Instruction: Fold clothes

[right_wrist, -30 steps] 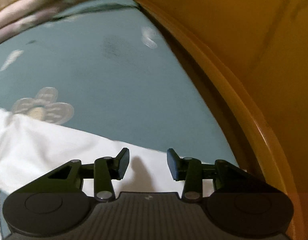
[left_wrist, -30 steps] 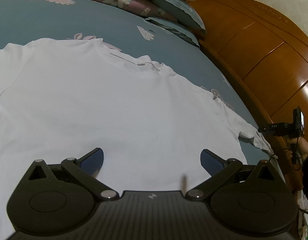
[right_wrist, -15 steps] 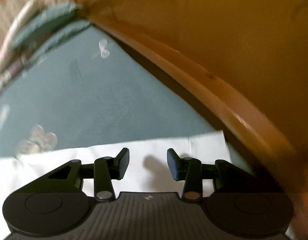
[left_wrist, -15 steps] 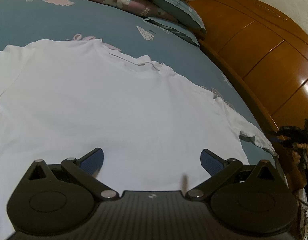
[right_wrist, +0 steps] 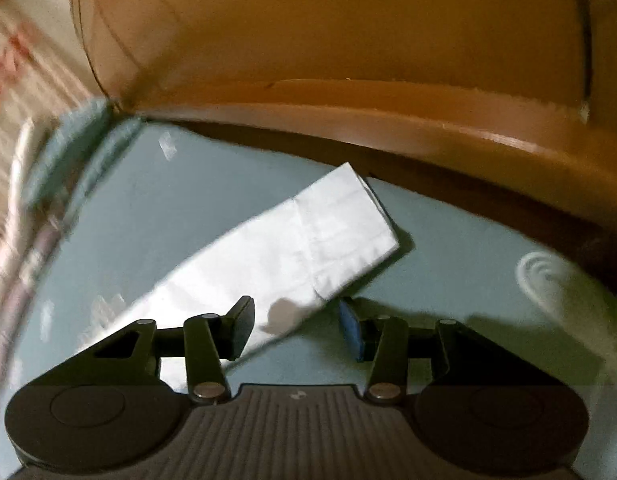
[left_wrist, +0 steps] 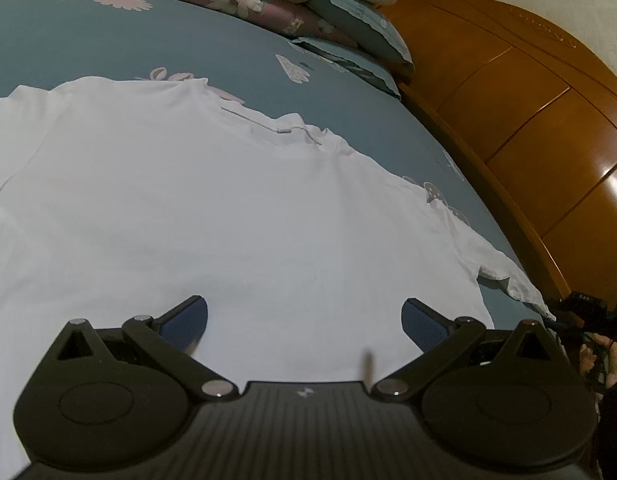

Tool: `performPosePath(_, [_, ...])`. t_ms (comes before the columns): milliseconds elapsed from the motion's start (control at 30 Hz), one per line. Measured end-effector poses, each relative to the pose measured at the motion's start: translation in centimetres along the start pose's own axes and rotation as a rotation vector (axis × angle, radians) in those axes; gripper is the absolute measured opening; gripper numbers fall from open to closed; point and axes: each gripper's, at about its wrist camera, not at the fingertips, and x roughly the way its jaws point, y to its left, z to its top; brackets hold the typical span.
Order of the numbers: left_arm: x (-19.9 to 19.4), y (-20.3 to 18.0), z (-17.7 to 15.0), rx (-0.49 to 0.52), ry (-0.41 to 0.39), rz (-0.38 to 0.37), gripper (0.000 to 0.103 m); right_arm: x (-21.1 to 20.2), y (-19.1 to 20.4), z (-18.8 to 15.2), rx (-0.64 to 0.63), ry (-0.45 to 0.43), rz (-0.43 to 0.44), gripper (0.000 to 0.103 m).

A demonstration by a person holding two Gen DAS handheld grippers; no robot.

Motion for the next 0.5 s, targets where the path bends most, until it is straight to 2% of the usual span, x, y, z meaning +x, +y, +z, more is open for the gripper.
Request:
performPosePath(133, [0.1,-0.1,-0.1,0.014,-0.002,0.008,0.102,1.1,-0.5,0.4,0.041,-0.062,0.034,0.052])
performPosePath(167, [0.1,-0.1,-0.1,0.016,-0.002,0.008,0.102,1.3,-0.1,0.5,0.013,-0.068,0.01,0.04])
performPosePath(200, [0.0,-0.1,-0.1,0.017,-0.003,0.008,0.102,1.6,0.6,0.6,-0.031,-0.071,-0.019,0.018])
performPosePath(233, [0.0,-0.1,-0.1,0.018,-0.003,0.008,0.102,1.9,1.3,0.6,-0.083,-0.072,-0.046,0.014])
performPosePath(367, [0.1,0.0,-0.1,0.012,-0.004,0.005,0.102,2.9,4.3,0.5,-0.298,-0.076,-0.159,0.014])
performPosePath(433, [0.0,0.0,0.0,0.008,-0.003,0.003,0.102,3.3,5.3,0.3,-0.35,-0.053,-0.219,0.021])
performPosePath(500, [0.0,0.1,0.0,0.002,-0.003,-0.001,0.102,3.1,5.8,-0.1,-0.377,-0.034,-0.26,0.038])
